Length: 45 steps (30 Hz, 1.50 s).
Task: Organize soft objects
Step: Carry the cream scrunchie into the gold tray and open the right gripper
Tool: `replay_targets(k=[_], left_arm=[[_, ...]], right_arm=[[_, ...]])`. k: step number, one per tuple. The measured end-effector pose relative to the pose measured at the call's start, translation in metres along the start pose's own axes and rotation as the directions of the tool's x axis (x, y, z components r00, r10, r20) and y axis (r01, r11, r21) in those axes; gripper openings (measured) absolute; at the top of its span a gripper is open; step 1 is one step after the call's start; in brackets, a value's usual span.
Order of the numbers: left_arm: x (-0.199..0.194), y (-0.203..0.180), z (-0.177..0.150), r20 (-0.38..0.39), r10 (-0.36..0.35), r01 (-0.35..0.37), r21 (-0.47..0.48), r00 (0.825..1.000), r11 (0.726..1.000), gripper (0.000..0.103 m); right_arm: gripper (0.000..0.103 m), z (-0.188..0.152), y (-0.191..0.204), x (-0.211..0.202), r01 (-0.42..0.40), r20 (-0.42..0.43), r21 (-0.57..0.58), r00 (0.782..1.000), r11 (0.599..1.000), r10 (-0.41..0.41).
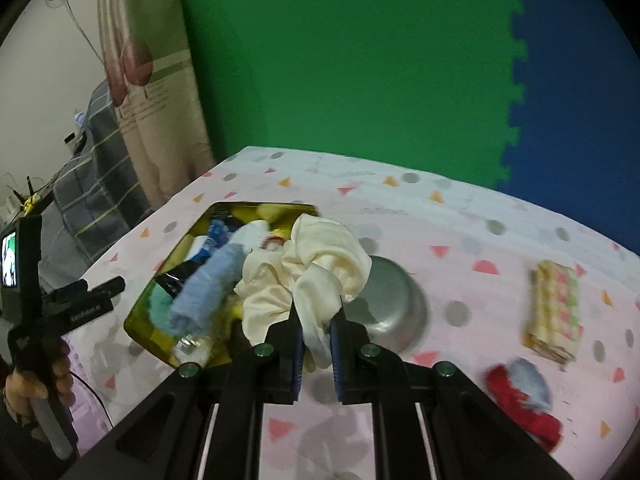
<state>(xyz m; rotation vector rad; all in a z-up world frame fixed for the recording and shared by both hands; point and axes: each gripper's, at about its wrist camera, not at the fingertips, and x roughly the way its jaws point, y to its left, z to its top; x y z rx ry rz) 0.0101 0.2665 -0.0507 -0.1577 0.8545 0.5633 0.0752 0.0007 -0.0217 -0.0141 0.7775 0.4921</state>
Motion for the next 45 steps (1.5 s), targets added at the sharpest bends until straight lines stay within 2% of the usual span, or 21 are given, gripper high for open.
replay_targets(k=[16,19,21,22,24,29,38,45], left_arm=[[0.008,-0.001,-0.002,-0.007,-0.009,0.009,0.017,1.0,1.0,0.075],[0.008,-0.002,-0.002,-0.007,-0.011,0.011,0.019,1.0,1.0,0.076],[0.008,-0.003,-0.002,-0.007,-0.012,0.013,0.022,1.0,1.0,0.076],[0.009,-0.003,-0.001,-0.007,-0.014,0.014,0.023,1.0,1.0,0.076],[0.009,-0.003,-0.002,-0.01,-0.016,0.017,0.023,1.0,1.0,0.076],[0.01,-0.005,-0.002,-0.011,-0.02,0.02,0.027,1.0,0.999,0.076],[0.009,-0.009,-0.004,-0.006,-0.019,0.019,0.047,1.0,0.999,0.076],[0.007,-0.013,-0.006,0.002,-0.013,0.013,0.07,1.0,0.997,0.076]], right_arm=[[0.011,0.045,0.056,0.068,-0.088,-0.027,0.003,0.996,0.996,0.088],[0.016,0.046,0.063,0.075,-0.111,-0.043,-0.001,0.993,0.994,0.111],[0.024,0.044,0.066,0.077,-0.114,-0.051,-0.007,0.992,0.993,0.114],[0.032,0.044,0.068,0.077,-0.114,-0.054,-0.015,0.992,0.993,0.113],[0.035,0.042,0.07,0.075,-0.106,-0.054,-0.035,0.993,0.994,0.105],[0.044,0.04,0.066,0.067,-0.107,-0.047,-0.03,0.993,0.994,0.106],[0.045,0.023,0.038,0.042,-0.083,-0.04,0.017,0.996,0.996,0.083],[0.045,0.003,0.001,0.013,-0.05,-0.033,0.061,0.998,0.997,0.052]])
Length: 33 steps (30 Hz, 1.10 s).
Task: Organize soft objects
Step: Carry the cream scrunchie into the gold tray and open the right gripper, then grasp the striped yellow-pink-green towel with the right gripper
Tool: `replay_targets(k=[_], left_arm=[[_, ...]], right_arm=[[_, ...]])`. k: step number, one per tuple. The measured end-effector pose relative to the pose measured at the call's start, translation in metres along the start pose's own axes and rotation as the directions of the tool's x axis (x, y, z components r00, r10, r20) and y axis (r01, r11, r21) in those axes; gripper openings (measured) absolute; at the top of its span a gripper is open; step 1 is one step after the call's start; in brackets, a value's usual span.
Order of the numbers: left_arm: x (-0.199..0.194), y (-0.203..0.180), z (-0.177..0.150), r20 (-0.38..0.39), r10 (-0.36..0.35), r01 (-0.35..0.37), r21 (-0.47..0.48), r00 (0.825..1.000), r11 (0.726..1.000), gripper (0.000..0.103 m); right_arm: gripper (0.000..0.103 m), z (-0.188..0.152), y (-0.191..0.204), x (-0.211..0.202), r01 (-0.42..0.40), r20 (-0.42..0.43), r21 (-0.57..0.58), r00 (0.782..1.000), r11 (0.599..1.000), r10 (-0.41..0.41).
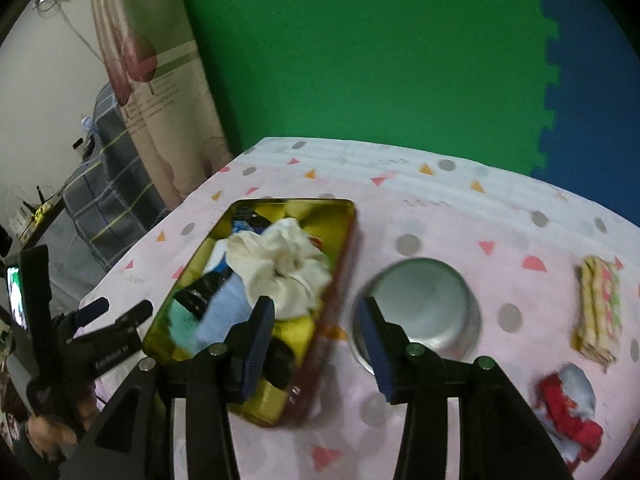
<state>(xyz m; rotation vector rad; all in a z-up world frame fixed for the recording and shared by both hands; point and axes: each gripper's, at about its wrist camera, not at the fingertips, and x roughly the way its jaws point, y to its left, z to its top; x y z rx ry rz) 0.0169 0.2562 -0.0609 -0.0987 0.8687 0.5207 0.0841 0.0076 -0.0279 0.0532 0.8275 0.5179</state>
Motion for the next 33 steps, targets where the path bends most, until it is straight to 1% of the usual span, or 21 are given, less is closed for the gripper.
replay_targets(k=[6,10,12,15,18,22,25,27,29,33], left_arm=[[-0.001,-0.003,0.0,0.009,0.01,-0.01,0.013,1.0,1.0,0.076],[-0.003,-0.006,0.0,0.018,0.016,-0.017,0.03,1.0,0.999,0.076],[-0.004,-0.008,-0.001,0.02,0.014,-0.015,0.036,1.0,0.999,0.076],[-0.006,-0.011,-0.002,0.027,0.018,-0.019,0.05,0.999,0.999,0.076],[-0.008,-0.015,-0.002,0.039,0.017,-0.019,0.065,0.999,0.998,0.076],[-0.014,-0.022,-0.003,0.061,0.011,-0.017,0.094,0.998,0.995,0.078],[-0.021,-0.026,-0.002,0.084,-0.005,-0.004,0.105,0.996,0.995,0.079],[-0.026,-0.03,-0.002,0.089,-0.031,0.021,0.109,0.996,0.994,0.08],[-0.031,-0.034,-0.002,0.095,-0.049,0.037,0.121,0.994,0.992,0.08],[-0.04,-0.049,-0.002,0.106,-0.07,0.051,0.173,0.992,0.984,0.082]], right_arm=[[0.045,-0.016,-0.042,-0.036,0.088,0.025,0.019,0.996,0.996,-0.088],[0.045,-0.028,-0.087,-0.059,0.176,0.025,0.059,0.984,0.983,-0.177],[0.045,-0.033,-0.11,-0.068,0.214,0.023,0.09,0.976,0.973,-0.217],[0.045,-0.039,-0.15,-0.08,0.293,0.015,0.133,0.955,0.947,-0.297],[0.045,-0.043,-0.182,-0.085,0.333,0.001,0.177,0.941,0.926,-0.339],[0.046,-0.043,-0.217,-0.079,0.34,-0.021,0.233,0.938,0.911,-0.345],[0.047,-0.038,-0.23,-0.064,0.362,-0.041,0.23,0.931,0.903,-0.363],[0.048,-0.033,-0.236,-0.048,0.366,-0.063,0.214,0.93,0.906,-0.361],[0.054,-0.028,-0.239,-0.033,0.379,-0.087,0.194,0.925,0.905,-0.369],[0.06,-0.019,-0.247,-0.008,0.403,-0.115,0.175,0.915,0.898,-0.387]])
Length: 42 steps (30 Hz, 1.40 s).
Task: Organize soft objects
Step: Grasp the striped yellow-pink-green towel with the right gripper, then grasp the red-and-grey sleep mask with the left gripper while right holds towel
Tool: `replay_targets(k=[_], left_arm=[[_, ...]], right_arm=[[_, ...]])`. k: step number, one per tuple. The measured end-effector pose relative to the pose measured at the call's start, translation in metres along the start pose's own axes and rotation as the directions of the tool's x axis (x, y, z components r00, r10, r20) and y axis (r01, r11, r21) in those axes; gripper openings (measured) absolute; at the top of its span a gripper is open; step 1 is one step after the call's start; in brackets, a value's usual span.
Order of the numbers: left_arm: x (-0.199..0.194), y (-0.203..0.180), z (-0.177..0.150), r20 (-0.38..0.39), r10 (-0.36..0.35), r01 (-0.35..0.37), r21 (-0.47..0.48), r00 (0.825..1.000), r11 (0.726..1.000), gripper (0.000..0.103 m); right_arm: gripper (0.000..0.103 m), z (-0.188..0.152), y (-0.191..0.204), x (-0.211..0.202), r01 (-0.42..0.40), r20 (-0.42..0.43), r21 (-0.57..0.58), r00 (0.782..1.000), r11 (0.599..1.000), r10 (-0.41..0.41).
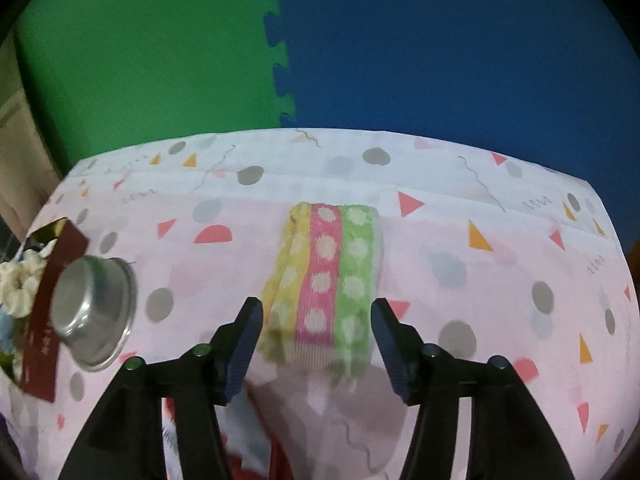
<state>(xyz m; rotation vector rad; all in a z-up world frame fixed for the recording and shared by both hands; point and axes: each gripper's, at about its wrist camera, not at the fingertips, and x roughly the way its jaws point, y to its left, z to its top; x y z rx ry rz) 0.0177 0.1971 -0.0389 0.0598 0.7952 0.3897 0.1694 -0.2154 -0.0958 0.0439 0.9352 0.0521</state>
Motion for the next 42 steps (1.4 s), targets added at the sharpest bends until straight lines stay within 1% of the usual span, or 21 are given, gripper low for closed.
replay_targets(k=[3,5,6,9,12,15,16,17,21,25,29,31,35,38,40,42], left_arm=[[-0.005,-0.015,0.001,-0.001,-0.034,0.034,0.035,0.999,0.999,0.082],[-0.009,-0.03,0.003,-0.007,-0.075,0.076,0.064,0.997,0.995,0.083],[-0.011,-0.038,0.003,-0.007,-0.093,0.094,0.076,0.996,0.993,0.083],[-0.015,-0.064,0.005,-0.009,-0.141,0.141,0.122,0.99,0.982,0.083],[-0.02,-0.092,0.007,-0.013,-0.188,0.187,0.171,0.982,0.967,0.083],[-0.025,-0.117,0.006,-0.024,-0.239,0.239,0.211,0.971,0.948,0.083],[-0.027,-0.125,0.006,-0.026,-0.25,0.25,0.223,0.968,0.942,0.083],[-0.028,-0.133,0.005,-0.029,-0.262,0.262,0.235,0.964,0.936,0.083],[-0.036,-0.165,0.0,-0.062,-0.33,0.334,0.262,0.942,0.905,0.083],[-0.045,-0.191,-0.006,-0.076,-0.367,0.372,0.31,0.927,0.875,0.083],[-0.054,-0.22,-0.013,-0.109,-0.422,0.432,0.346,0.9,0.833,0.083],[-0.058,-0.232,-0.018,-0.122,-0.442,0.455,0.357,0.889,0.816,0.083],[-0.062,-0.256,-0.026,-0.158,-0.486,0.509,0.358,0.859,0.783,0.083],[-0.065,-0.274,-0.032,-0.189,-0.518,0.55,0.351,0.834,0.758,0.083],[-0.067,-0.285,-0.034,-0.189,-0.532,0.563,0.355,0.825,0.746,0.083],[-0.067,-0.296,-0.037,-0.2,-0.536,0.57,0.362,0.82,0.738,0.084]], right_arm=[[0.061,0.006,0.0,0.019,0.0,-0.041,0.0,0.999,1.0,0.0],[0.062,0.006,0.002,0.031,0.029,-0.072,-0.021,0.997,0.999,-0.03],[0.064,0.005,0.003,0.033,0.029,-0.07,-0.034,0.997,0.999,-0.031],[0.064,0.002,0.003,0.034,0.029,-0.059,-0.062,0.998,0.998,-0.032],[0.062,0.0,-0.003,0.033,0.014,-0.058,-0.059,0.998,0.998,-0.018],[0.049,-0.006,-0.01,0.026,0.003,-0.036,-0.052,0.999,0.999,-0.004],[0.041,-0.008,-0.012,0.023,-0.001,-0.032,-0.047,0.999,0.999,-0.001],[0.037,-0.009,-0.015,0.021,-0.005,-0.03,-0.041,1.0,0.999,0.003],[0.035,-0.027,-0.031,0.007,0.015,-0.006,-0.022,1.0,1.0,-0.015],[0.035,-0.053,-0.06,-0.013,0.015,0.011,0.045,1.0,0.999,-0.016],[0.035,-0.08,-0.085,-0.034,0.036,0.028,0.093,0.999,0.995,-0.038],[0.035,-0.092,-0.097,-0.042,0.039,0.034,0.122,0.999,0.992,-0.043],[0.035,-0.114,-0.114,-0.057,0.055,0.041,0.156,0.997,0.986,-0.062],[0.035,-0.124,-0.121,-0.063,0.048,0.046,0.179,0.997,0.983,-0.057],[0.035,-0.128,-0.124,-0.064,0.037,0.059,0.195,0.997,0.98,-0.05],[0.036,-0.132,-0.125,-0.064,0.035,0.074,0.206,0.996,0.978,-0.051]])
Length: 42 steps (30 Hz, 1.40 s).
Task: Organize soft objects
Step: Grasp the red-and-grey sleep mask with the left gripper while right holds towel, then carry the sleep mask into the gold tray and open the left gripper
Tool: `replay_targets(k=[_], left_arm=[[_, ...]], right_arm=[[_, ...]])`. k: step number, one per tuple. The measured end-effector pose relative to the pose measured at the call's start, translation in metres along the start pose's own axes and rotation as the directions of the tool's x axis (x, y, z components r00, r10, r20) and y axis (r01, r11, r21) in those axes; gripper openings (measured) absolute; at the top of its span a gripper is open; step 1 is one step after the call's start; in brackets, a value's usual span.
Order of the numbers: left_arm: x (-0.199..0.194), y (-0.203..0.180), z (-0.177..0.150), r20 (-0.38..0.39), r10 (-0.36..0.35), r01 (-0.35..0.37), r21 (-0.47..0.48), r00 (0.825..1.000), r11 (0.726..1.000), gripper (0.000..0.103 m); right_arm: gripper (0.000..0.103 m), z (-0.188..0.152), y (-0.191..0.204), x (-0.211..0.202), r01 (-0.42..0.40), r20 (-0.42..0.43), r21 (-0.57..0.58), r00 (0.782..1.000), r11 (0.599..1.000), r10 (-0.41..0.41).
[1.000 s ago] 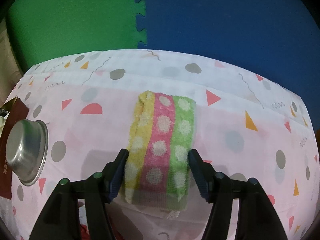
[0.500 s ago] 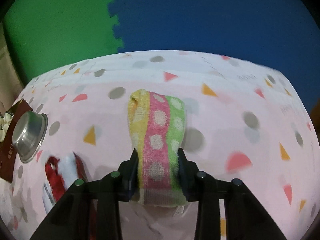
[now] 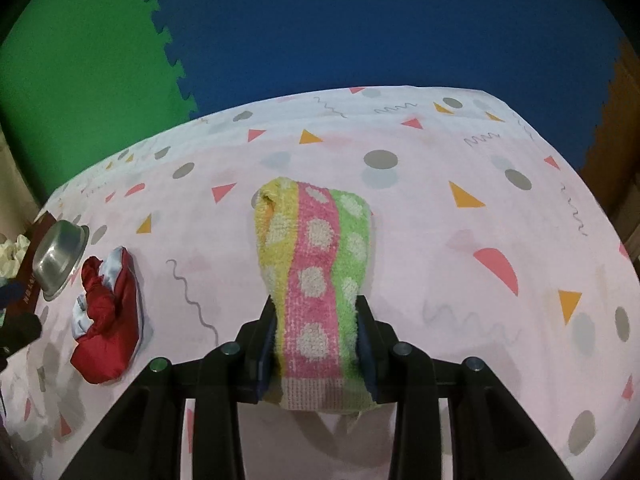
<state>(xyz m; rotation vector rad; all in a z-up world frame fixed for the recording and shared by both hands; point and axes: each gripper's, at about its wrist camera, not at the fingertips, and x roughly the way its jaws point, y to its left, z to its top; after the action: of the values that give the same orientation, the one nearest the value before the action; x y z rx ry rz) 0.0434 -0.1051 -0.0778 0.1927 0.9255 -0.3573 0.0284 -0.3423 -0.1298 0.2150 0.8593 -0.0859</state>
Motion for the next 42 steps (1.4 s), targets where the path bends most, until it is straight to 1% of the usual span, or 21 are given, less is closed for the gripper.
replay_targets(k=[4,8,12,13,14,15,16,17,18,19,20,22,25,29,37,42], left_arm=[[0.021,-0.014,0.004,-0.044,-0.008,0.008,0.005,0.999,1.0,0.084],[0.038,-0.023,0.005,-0.07,0.002,-0.001,0.005,0.998,1.0,0.084],[0.052,-0.024,0.002,-0.094,0.003,-0.004,-0.014,0.996,1.0,0.084],[0.055,-0.022,0.001,-0.099,0.0,-0.002,-0.024,0.995,1.0,0.077],[0.058,-0.02,0.0,-0.112,-0.009,0.005,-0.036,0.994,0.999,0.065],[0.059,-0.019,-0.001,-0.118,-0.017,0.012,-0.044,0.993,0.999,0.063],[0.057,-0.018,-0.001,-0.108,-0.02,0.015,-0.048,0.994,0.999,0.055],[0.056,-0.017,0.0,-0.105,-0.025,0.02,-0.043,0.994,0.999,0.04],[0.055,-0.018,0.001,-0.106,-0.024,0.021,-0.033,0.994,0.999,0.036],[0.055,-0.017,0.002,-0.109,-0.023,0.02,-0.028,0.994,0.999,0.028],[0.054,-0.015,0.002,-0.114,-0.026,0.022,-0.031,0.993,0.999,0.025],[0.052,-0.011,0.003,-0.117,-0.04,0.035,-0.044,0.992,0.998,0.022],[0.045,-0.004,0.003,-0.114,-0.048,0.041,-0.058,0.992,0.997,0.02],[0.031,0.001,0.004,-0.09,-0.011,0.008,-0.035,0.996,0.999,0.02],[-0.005,0.02,0.002,-0.047,0.024,-0.026,-0.05,0.999,0.998,0.02],[-0.032,0.037,0.003,-0.018,0.072,-0.073,-0.062,0.997,0.995,0.02]], right_arm=[[0.037,-0.002,0.003,0.001,0.014,0.015,-0.012,1.0,1.0,-0.013],[0.038,-0.001,0.001,0.0,-0.009,0.015,0.007,1.0,1.0,0.009],[0.038,-0.001,0.001,0.001,-0.012,0.015,0.009,1.0,1.0,0.012],[0.038,-0.001,0.001,0.001,-0.013,0.015,0.01,1.0,1.0,0.013],[0.038,-0.001,-0.001,0.001,-0.015,0.015,0.011,1.0,1.0,0.015],[0.038,-0.001,-0.001,0.001,-0.018,0.015,0.013,1.0,1.0,0.018],[0.038,-0.001,-0.002,0.001,-0.021,0.015,0.015,1.0,1.0,0.021],[0.038,-0.002,-0.003,0.001,-0.023,0.015,0.017,1.0,1.0,0.023],[0.038,-0.002,-0.003,0.001,-0.025,0.016,0.018,1.0,1.0,0.025],[0.038,-0.002,-0.003,0.001,-0.026,0.015,0.019,1.0,0.999,0.026],[0.038,-0.002,-0.003,0.001,-0.026,0.016,0.019,1.0,0.999,0.026],[0.038,-0.002,-0.003,0.001,-0.026,0.016,0.019,1.0,0.999,0.025],[0.038,-0.002,-0.003,0.001,-0.027,0.016,0.02,1.0,0.999,0.027],[0.038,-0.002,-0.003,0.001,-0.026,0.016,0.019,1.0,0.999,0.025],[0.038,-0.002,-0.003,0.001,-0.025,0.016,0.019,1.0,1.0,0.025],[0.038,-0.002,-0.003,0.001,-0.024,0.016,0.019,1.0,1.0,0.024]])
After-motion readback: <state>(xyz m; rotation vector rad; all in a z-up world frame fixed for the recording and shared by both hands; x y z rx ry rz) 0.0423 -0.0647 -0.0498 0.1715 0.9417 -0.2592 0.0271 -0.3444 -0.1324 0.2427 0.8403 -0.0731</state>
